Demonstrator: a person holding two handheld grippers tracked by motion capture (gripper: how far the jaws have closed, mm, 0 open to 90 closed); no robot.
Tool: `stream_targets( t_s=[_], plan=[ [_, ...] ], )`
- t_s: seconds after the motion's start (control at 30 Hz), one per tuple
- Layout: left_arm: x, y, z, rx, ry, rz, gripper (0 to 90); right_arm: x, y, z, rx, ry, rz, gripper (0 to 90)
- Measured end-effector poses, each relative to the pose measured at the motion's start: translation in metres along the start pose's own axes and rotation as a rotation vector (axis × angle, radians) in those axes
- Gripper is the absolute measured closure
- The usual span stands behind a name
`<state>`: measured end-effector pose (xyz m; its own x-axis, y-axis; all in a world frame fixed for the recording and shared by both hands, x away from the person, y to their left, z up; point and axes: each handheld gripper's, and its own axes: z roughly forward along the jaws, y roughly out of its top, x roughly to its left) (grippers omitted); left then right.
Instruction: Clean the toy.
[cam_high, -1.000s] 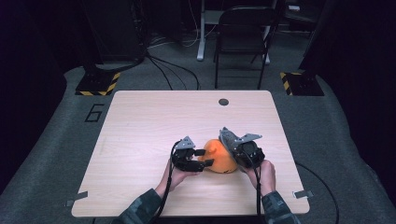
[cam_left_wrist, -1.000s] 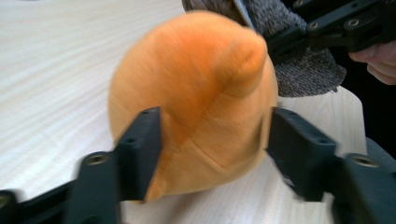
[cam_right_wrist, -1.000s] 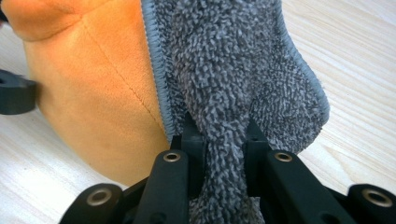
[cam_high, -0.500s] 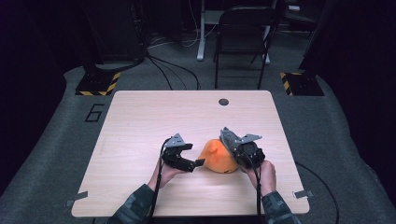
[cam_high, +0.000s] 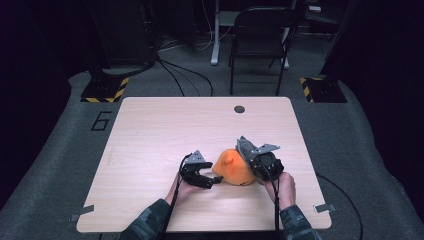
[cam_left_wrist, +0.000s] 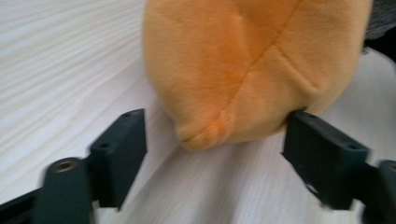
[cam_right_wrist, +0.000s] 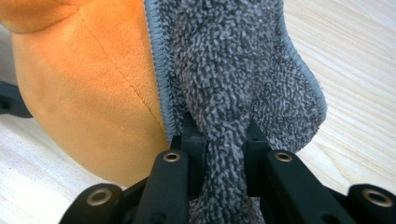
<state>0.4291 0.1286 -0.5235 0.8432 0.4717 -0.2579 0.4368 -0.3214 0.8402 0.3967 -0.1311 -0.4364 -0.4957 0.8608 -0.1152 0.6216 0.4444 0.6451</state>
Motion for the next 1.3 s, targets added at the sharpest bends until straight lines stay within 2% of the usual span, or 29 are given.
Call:
stream_targets(
  t_s=[0.07, 0.1, 0.13, 0.23, 0.27, 0.43, 0.5, 0.57, 0.63, 0.73, 0.83, 0.87, 0.97, 1.03, 1.07, 1.1, 1.17, 1.2, 1.23, 1.27, 1.3],
  plan=[
    [-0.001, -0.001, 0.002, -0.022, -0.005, 0.010, 29.1, -0.001, 0.000, 0.000, 0.007, -0.004, -0.011, 77.3],
    [-0.002, -0.001, 0.002, -0.034, -0.011, 0.011, 35.2, -0.001, 0.000, 0.001, -0.004, -0.003, -0.013, 77.3],
    [-0.003, 0.000, 0.003, -0.046, 0.004, 0.019, 37.6, -0.001, 0.000, 0.000, 0.007, -0.001, -0.013, 77.2],
    [-0.005, 0.000, 0.004, -0.067, 0.022, 0.036, 53.5, -0.002, 0.000, 0.000, 0.009, -0.015, -0.004, 77.2],
    [-0.005, 0.000, 0.004, -0.072, 0.016, 0.033, 58.4, -0.002, -0.001, 0.000, 0.008, -0.011, 0.000, 77.2],
    [-0.006, 0.001, 0.005, -0.082, 0.022, 0.049, 71.5, -0.005, -0.001, -0.001, 0.000, -0.014, -0.004, 77.2],
    [-0.007, 0.001, 0.005, -0.085, 0.018, 0.058, 73.0, -0.010, 0.000, -0.005, -0.009, -0.022, 0.007, 77.2],
    [-0.007, 0.001, 0.005, -0.084, 0.018, 0.060, 73.4, -0.022, 0.000, -0.012, -0.014, -0.034, 0.041, 77.1],
    [-0.007, 0.001, 0.005, -0.086, 0.017, 0.052, 73.4, -0.041, -0.006, -0.017, -0.014, -0.065, 0.091, 77.1],
    [-0.006, 0.001, 0.005, -0.088, 0.013, 0.070, 73.6, -0.072, -0.022, -0.017, -0.001, -0.122, 0.168, 77.1],
    [-0.007, 0.000, 0.005, -0.093, 0.006, 0.077, 74.1, -0.096, -0.037, -0.011, 0.031, -0.132, 0.247, 77.0],
    [-0.007, 0.000, 0.005, -0.097, 0.004, 0.085, 74.3, -0.101, -0.041, -0.008, 0.043, -0.135, 0.255, 77.0],
    [-0.009, 0.000, 0.005, -0.121, 0.000, 0.109, 75.5, -0.109, -0.049, 0.001, 0.076, -0.133, 0.287, 76.9],
    [-0.010, 0.000, 0.004, -0.130, -0.006, 0.120, 76.4, -0.112, -0.052, 0.003, 0.080, -0.134, 0.297, 76.8],
    [-0.013, 0.001, 0.003, -0.165, -0.011, 0.132, 76.8, -0.112, -0.052, 0.003, 0.089, -0.138, 0.313, 76.9],
    [-0.015, 0.003, 0.002, -0.182, -0.014, 0.144, 77.2, -0.114, -0.053, 0.003, 0.083, -0.138, 0.304, 76.8],
    [-0.022, 0.013, -0.003, -0.201, -0.018, 0.182, 77.8, -0.117, -0.054, 0.002, 0.082, -0.142, 0.306, 76.9],
    [-0.022, 0.013, -0.003, -0.201, -0.018, 0.182, 78.1, -0.117, -0.053, 0.001, 0.082, -0.144, 0.322, 76.9],
    [-0.030, 0.026, -0.010, -0.221, -0.019, 0.218, 78.2, -0.118, -0.054, 0.000, 0.080, -0.148, 0.329, 76.8],
    [-0.033, 0.032, -0.014, -0.235, -0.016, 0.235, 78.2, -0.121, -0.054, 0.000, 0.072, -0.146, 0.318, 76.9],
    [-0.037, 0.038, -0.019, -0.248, -0.021, 0.239, 78.2, -0.120, -0.055, -0.001, 0.076, -0.149, 0.340, 76.9]
  ],
)
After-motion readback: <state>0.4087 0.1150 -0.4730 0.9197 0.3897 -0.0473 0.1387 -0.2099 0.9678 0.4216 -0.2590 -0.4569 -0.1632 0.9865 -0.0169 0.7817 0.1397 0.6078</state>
